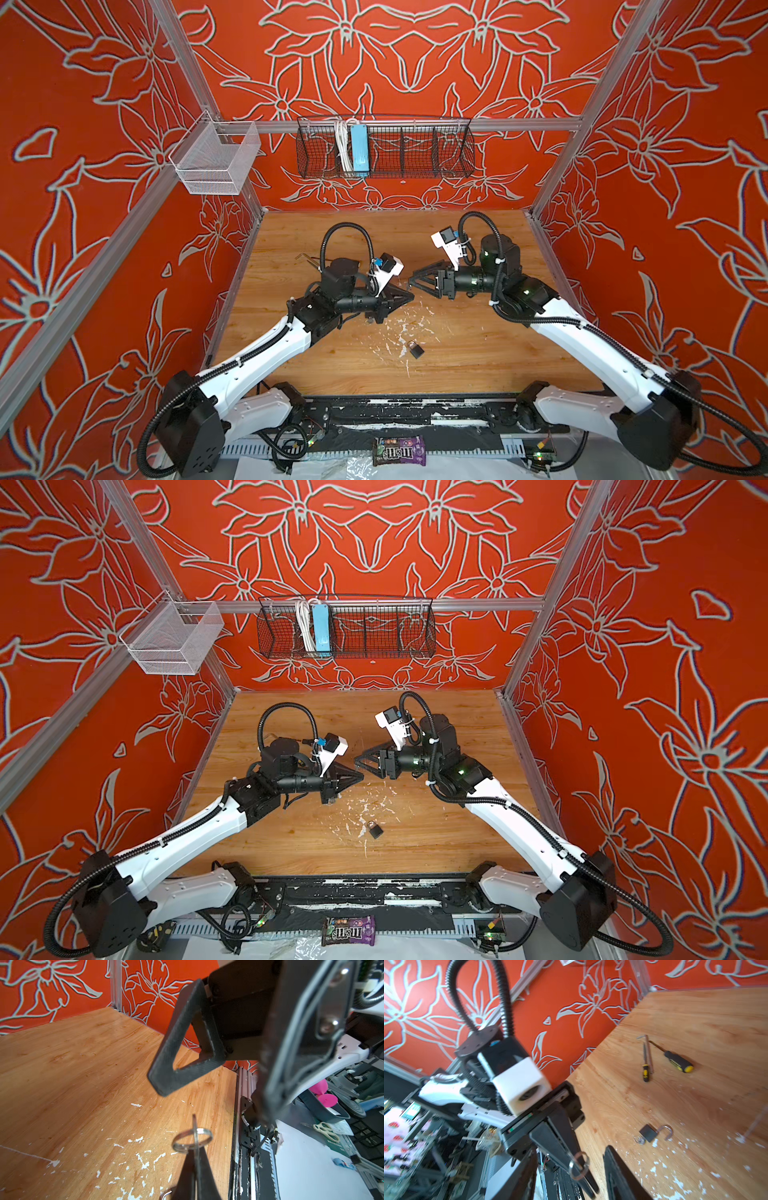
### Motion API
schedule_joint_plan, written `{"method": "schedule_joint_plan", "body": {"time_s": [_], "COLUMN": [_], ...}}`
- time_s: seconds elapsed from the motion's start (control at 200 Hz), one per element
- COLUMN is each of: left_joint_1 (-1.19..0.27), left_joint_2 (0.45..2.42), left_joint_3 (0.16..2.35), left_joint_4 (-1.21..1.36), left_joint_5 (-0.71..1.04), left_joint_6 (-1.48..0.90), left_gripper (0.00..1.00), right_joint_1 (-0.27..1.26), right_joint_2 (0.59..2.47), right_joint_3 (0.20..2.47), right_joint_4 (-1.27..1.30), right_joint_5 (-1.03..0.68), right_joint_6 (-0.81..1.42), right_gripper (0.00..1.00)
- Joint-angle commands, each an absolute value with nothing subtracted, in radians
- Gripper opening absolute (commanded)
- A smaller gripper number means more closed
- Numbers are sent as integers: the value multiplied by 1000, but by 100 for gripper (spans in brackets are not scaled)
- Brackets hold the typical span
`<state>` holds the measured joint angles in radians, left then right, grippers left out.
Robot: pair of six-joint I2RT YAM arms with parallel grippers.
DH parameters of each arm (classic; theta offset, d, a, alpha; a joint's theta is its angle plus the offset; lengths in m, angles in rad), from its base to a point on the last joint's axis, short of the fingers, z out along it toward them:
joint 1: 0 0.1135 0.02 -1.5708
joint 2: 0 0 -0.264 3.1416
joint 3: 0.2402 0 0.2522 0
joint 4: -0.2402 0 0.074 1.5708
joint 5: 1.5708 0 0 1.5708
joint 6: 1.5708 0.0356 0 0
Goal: Unlock with the key
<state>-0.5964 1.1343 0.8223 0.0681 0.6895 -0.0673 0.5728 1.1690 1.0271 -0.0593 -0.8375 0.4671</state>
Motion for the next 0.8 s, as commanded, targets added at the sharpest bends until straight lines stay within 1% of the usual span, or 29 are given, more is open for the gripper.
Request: {"method": "schedule_joint_plan", "body": {"time_s": [0.0, 0.21, 0.425, 0.56, 0.746, 0.791], "left_joint_1": [-592, -592, -592, -591, -590, -590], "left_joint_2": [1150, 1168, 1172, 1177, 1187, 1188], "left_joint_3": [851, 871, 874, 882, 890, 890], "left_joint_4": [49, 44, 49, 50, 44, 44], "left_joint_5": [731, 733, 728, 730, 736, 739], "left_joint_6": [-48, -46, -49, -48, -45, -45], "left_gripper": [0, 0, 0, 0, 0, 0], "right_joint_1": [573, 572, 573, 574, 572, 570], "right_joint_2": [1189, 1207, 1221, 1226, 1223, 1222], "right_joint_3": [1029, 1024, 1017, 1018, 1025, 1026], "right_joint_4": [-11, -25, -38, -62, -97, -100], "right_joint_5": [-927, -950, -950, -939, -914, -911], "right_joint_6": [415, 394, 375, 354, 320, 315], "right_gripper": [52, 47, 37, 34, 26, 22]}}
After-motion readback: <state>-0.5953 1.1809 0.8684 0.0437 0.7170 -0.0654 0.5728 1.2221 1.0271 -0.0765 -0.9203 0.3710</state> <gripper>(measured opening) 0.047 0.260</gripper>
